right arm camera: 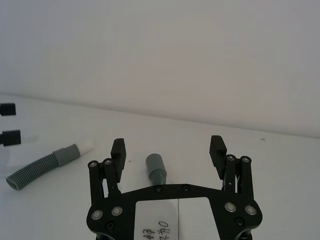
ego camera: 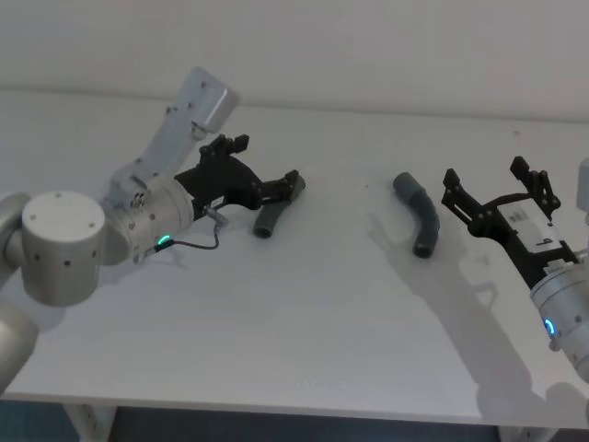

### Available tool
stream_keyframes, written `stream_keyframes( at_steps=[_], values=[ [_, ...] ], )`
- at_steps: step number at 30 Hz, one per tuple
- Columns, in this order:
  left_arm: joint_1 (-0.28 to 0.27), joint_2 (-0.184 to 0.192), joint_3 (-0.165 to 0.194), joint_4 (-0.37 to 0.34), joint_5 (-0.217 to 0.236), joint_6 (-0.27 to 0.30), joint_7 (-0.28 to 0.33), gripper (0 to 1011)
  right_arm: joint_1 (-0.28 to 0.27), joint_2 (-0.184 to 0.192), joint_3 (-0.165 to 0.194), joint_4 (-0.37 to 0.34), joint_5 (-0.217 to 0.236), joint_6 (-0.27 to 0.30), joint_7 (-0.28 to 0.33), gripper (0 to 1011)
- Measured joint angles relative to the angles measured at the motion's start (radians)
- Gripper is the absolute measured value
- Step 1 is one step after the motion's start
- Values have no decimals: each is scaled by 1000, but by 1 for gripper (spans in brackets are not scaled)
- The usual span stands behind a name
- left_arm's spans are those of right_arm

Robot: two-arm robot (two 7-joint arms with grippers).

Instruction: Use both hands to pick up one end of the pipe from the table, align the ends, and insert them.

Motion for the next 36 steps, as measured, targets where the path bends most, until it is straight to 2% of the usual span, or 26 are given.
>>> stream_keyframes(
  at_steps=[7,11,21,36],
  values=[
    [-74,4,36,55,-14,101,-79,1001,0,0,0,0,0,0,0,1001],
    [-100,2,51,83,-14,128,-103,1001,0,0,0,0,0,0,0,1001],
    [-140,-12,76,147,-6,153,-137,1001,0,0,0,0,0,0,0,1001],
    [-181,-50,99,234,16,150,-162,1001,0,0,0,0,0,0,0,1001]
  ],
)
